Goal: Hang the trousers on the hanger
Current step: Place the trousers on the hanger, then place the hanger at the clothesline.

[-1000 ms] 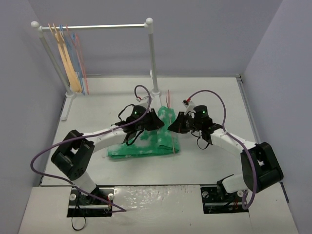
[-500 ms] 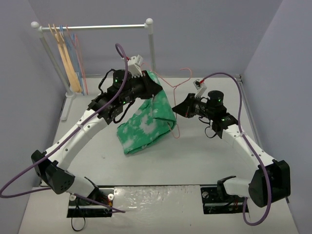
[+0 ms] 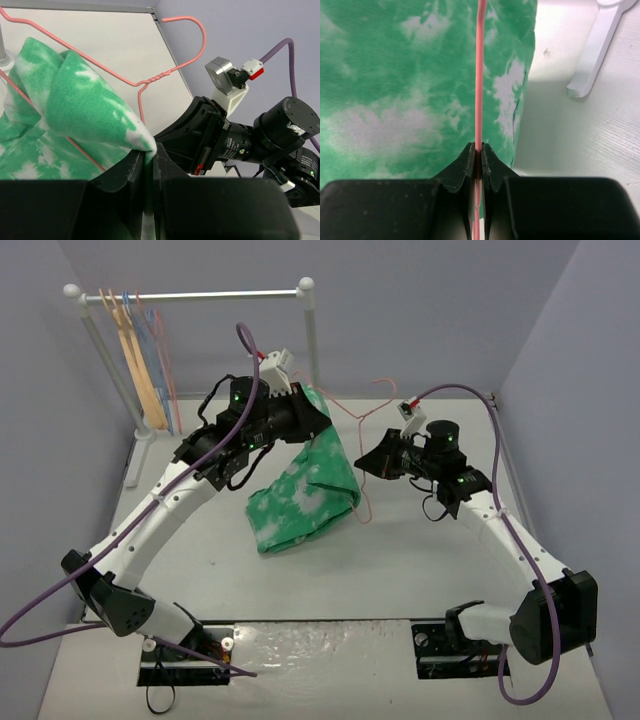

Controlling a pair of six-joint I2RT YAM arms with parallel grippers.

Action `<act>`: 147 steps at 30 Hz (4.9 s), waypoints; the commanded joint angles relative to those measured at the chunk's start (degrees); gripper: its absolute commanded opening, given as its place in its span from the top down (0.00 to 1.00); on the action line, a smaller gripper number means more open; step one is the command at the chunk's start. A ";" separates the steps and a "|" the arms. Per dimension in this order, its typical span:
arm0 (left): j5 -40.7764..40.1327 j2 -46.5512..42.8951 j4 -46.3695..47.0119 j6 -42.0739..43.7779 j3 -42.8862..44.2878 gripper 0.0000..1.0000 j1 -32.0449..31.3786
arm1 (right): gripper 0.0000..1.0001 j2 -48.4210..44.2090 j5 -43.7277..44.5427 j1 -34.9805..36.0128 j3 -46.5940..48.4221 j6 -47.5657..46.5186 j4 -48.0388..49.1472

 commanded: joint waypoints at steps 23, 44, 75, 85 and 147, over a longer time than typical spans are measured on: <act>-0.44 -3.85 4.86 0.71 11.63 1.00 -3.38 | 1.00 1.84 5.01 -0.22 2.82 -2.13 0.01; -7.59 -18.38 7.95 -0.13 -12.11 1.00 -2.76 | 1.00 -0.73 12.73 -0.75 8.01 -11.03 -7.79; -16.44 -37.03 22.62 -16.68 -68.86 1.00 5.50 | 1.00 -6.48 15.19 -0.38 17.96 -18.29 -15.54; -14.19 -19.98 38.79 -16.42 -69.52 0.63 5.56 | 1.00 -6.49 15.11 1.58 18.54 -18.68 -15.74; -33.25 7.52 -15.34 -14.50 6.20 0.44 -7.86 | 1.00 -6.35 40.63 27.77 6.52 -22.30 0.28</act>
